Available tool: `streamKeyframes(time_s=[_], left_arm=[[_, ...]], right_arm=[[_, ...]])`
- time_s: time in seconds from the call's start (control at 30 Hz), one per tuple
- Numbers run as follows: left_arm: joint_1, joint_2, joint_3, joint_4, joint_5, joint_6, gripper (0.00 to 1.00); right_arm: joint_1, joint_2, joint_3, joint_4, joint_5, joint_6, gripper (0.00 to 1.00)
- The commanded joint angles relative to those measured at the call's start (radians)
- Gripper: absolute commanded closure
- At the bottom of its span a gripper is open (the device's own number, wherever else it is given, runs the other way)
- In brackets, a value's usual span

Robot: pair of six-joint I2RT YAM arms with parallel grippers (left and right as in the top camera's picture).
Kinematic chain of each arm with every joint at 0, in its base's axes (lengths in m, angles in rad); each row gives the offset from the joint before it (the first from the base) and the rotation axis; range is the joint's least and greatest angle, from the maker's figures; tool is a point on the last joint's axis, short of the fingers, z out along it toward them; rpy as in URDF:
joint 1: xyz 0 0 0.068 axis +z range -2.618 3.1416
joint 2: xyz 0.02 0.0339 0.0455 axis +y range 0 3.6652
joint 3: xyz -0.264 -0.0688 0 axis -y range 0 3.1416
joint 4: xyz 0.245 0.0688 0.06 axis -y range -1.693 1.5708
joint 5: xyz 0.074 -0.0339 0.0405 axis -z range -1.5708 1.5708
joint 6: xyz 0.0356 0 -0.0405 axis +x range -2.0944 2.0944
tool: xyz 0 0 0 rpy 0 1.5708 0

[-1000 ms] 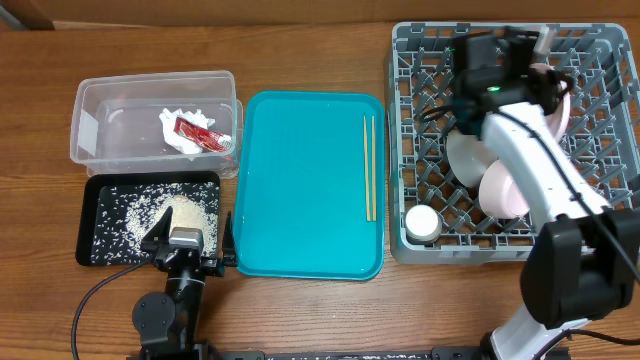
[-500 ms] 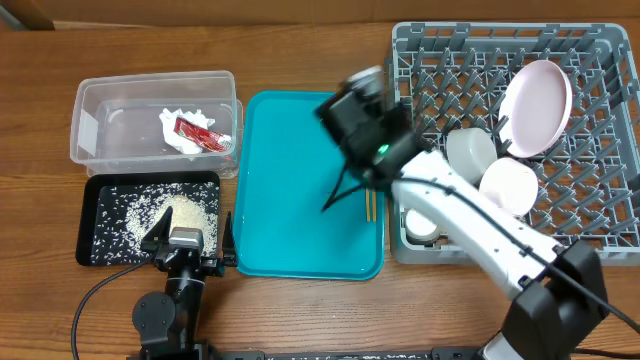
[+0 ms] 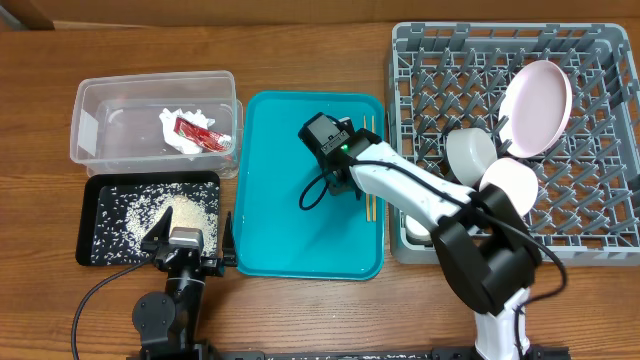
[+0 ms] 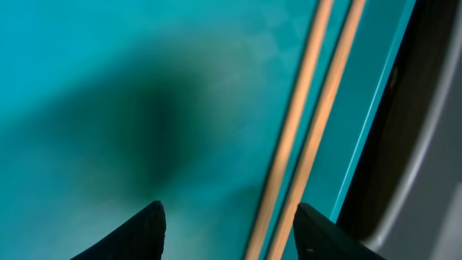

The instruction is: Sort waste into correct bins and load items into the dishwasher

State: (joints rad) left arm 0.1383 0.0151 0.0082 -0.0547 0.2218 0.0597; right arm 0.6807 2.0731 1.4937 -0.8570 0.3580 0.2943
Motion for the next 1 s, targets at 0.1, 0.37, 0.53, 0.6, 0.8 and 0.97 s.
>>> streamKeyframes(time_s=[0.1, 0.37, 0.53, 0.6, 0.8, 0.97], left_arm=[[0.006, -0.009, -0.003, 0.000, 0.008, 0.008, 0.00], [0.006, -0.009, -0.003, 0.000, 0.008, 0.008, 0.00], [0.006, -0.009, -0.003, 0.000, 0.008, 0.008, 0.00], [0.006, -0.009, -0.003, 0.000, 0.008, 0.008, 0.00], [0.006, -0.009, -0.003, 0.000, 0.008, 0.008, 0.00], [0.006, -0.009, -0.003, 0.000, 0.008, 0.008, 0.00]], right_arm=[[-0.061, 0.068, -0.001, 0.013, -0.009, -0.022, 0.55], [-0.099, 0.072, 0.000, -0.031, -0.267, -0.118, 0.76], [-0.093, 0.068, 0.003, -0.087, -0.295, -0.129, 0.90], [-0.088, 0.063, 0.020, -0.117, -0.333, -0.143, 0.96], [-0.082, -0.019, 0.110, -0.175, -0.367, -0.134, 0.96], [-0.111, -0.163, 0.151, -0.152, -0.343, -0.108, 0.96]])
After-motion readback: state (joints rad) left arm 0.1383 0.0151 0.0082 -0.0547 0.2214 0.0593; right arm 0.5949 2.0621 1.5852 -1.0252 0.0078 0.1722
